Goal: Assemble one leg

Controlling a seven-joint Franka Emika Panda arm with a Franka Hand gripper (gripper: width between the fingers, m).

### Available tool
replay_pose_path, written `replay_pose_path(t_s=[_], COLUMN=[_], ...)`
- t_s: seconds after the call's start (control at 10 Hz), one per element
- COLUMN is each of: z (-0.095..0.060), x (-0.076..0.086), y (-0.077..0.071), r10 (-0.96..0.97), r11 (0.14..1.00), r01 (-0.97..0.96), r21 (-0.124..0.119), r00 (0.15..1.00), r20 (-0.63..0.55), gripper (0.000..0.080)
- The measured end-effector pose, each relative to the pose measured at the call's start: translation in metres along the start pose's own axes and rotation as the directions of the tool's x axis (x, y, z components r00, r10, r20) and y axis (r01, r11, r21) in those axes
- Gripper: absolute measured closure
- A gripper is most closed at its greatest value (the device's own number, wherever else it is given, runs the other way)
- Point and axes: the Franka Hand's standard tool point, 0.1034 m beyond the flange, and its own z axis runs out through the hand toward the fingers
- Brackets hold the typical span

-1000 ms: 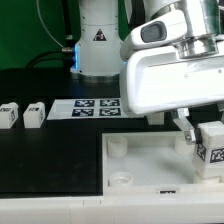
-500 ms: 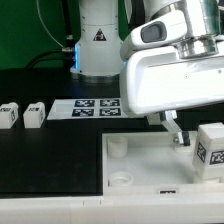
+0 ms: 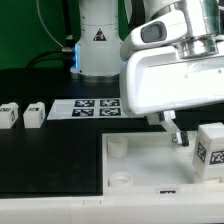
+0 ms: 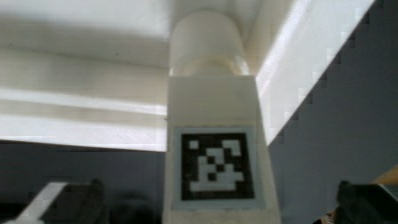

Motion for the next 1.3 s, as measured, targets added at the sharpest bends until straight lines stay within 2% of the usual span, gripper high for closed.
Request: replay_pose_path(t_s=[0.2, 0.3, 0.4, 0.5, 0.7, 0.8, 1.0, 1.1, 1.2, 1.3], z=[-0.026, -0.035, -0.042, -0.041, -0.045, -0.042, -0.024, -0.009, -0.003, -0.003], x=[0.018, 0.025, 0.039, 0.041, 0.034, 0.030, 0.025, 0.030, 0.026, 0.026], y=[-0.002, -0.006, -0.008, -0.006, -0.014, -0.014, -0.008, -0.008, -0.007, -0.007], r10=[-0.005, -0.004, -0.010, -0.011, -0.015, -0.020, -0.028, -0.024, -0.032, -0.032], r11=[1.000, 1.000, 1.000, 0.999, 0.998, 0.997, 0.998, 0.998, 0.997, 0.997], r01=[0.005, 0.003, 0.008, 0.005, -0.010, -0.017, -0.017, -0.021, -0.015, -0.016], r21=[0.005, 0.014, 0.019, 0.032, 0.063, 0.074, 0.065, 0.066, 0.073, 0.073], r00=[0.999, 0.997, 0.996, 0.982, 0.924, 0.882, 0.776, 0.788, 0.796, 0.795], r20=[0.034, 0.080, 0.093, 0.189, 0.383, 0.471, 0.630, 0.616, 0.604, 0.606], gripper=[0.0151, 0.0151, 0.0151, 0.0151, 0.0151, 0.0151, 0.0151, 0.0151, 0.0151, 0.0151])
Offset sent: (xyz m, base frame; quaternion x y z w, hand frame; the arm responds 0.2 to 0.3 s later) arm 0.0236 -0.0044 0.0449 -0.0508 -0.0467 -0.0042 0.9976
